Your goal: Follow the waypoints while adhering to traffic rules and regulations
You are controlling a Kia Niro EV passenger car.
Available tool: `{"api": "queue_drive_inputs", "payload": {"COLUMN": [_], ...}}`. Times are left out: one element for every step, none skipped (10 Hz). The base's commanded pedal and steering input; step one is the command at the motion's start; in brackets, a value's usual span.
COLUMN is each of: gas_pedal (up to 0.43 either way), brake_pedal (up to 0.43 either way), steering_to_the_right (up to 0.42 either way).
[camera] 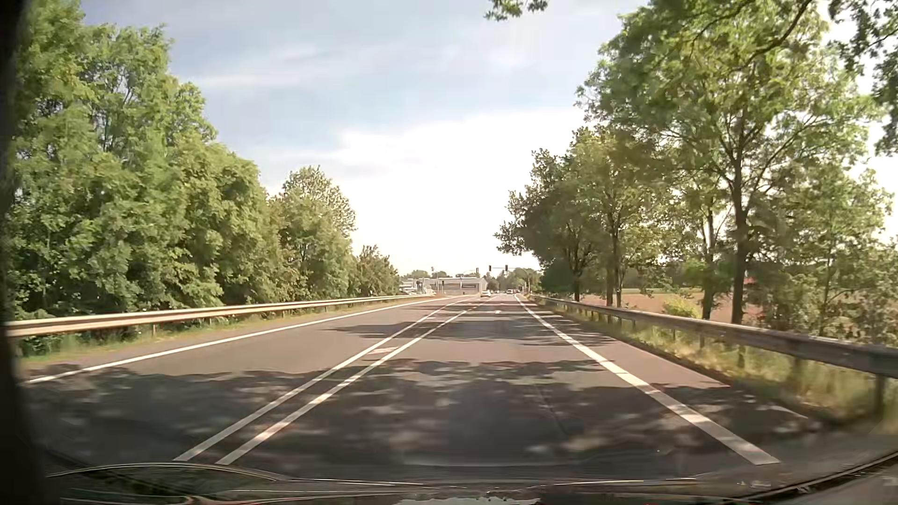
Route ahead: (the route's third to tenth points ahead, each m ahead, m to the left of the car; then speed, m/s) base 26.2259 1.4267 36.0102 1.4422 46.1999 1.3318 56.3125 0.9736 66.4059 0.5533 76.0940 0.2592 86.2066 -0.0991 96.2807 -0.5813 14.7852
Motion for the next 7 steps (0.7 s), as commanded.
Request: {"api": "queue_drive_inputs", "payload": {"gas_pedal": [0.0,0.0,0.0,0.0,0.0,0.0,0.0], "brake_pedal": [0.043,0.03,0.012,0.0,0.0,0.0,0.0], "steering_to_the_right": [0.01,0.009,0.008,0.008,0.007,0.006,0.005]}}
